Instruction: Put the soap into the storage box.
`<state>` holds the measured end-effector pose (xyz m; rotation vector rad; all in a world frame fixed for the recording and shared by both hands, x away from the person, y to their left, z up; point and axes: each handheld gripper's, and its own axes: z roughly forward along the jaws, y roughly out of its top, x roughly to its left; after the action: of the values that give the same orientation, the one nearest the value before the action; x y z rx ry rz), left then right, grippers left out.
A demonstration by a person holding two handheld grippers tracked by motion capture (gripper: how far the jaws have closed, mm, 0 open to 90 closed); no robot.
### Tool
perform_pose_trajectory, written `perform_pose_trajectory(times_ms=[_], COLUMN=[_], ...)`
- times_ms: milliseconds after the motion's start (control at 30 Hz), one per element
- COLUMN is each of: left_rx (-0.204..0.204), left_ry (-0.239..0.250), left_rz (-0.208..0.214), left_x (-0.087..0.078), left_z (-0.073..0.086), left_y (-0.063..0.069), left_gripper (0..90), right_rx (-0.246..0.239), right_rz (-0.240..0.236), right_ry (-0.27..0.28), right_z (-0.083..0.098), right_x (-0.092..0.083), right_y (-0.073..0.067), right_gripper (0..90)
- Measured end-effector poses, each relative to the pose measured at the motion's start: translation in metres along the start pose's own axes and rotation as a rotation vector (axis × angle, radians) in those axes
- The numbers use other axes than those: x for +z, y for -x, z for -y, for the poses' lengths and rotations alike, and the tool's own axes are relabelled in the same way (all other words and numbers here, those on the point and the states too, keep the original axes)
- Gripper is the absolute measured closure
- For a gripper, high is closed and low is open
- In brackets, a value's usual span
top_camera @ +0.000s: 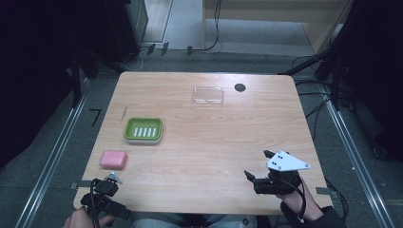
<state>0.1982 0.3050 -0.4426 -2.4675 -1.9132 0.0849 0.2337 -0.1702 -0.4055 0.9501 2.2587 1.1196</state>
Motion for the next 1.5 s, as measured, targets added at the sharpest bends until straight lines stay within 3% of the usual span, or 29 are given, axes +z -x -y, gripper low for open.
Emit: perform_pose_trajectory(times_ms=[400, 1067, 1500], left_rx=[0.009, 0.014, -0.006], left_ry=[0.01, 0.031, 0.037], left_rz=[0.019, 0.002, 0.002], left_x=[-0.001, -0.006, -0.01], left_z=[-0.012, -0.031, -0.046], left_y=[-0.003, -0.011, -0.023], left_gripper=[2.4, 1.9, 1.8], right_rx=[-0.003, -0.001, 0.002], right_rz=[0.003, 0.006, 0.006], right_ry=[-0.002, -0.005, -0.004], right_z=[0.0, 0.001, 0.001], right_x=[-0.001, -0.002, -0.002], right_y=[-0.001, 0.0, 0.0], right_gripper=[13.8, 13.8, 13.8])
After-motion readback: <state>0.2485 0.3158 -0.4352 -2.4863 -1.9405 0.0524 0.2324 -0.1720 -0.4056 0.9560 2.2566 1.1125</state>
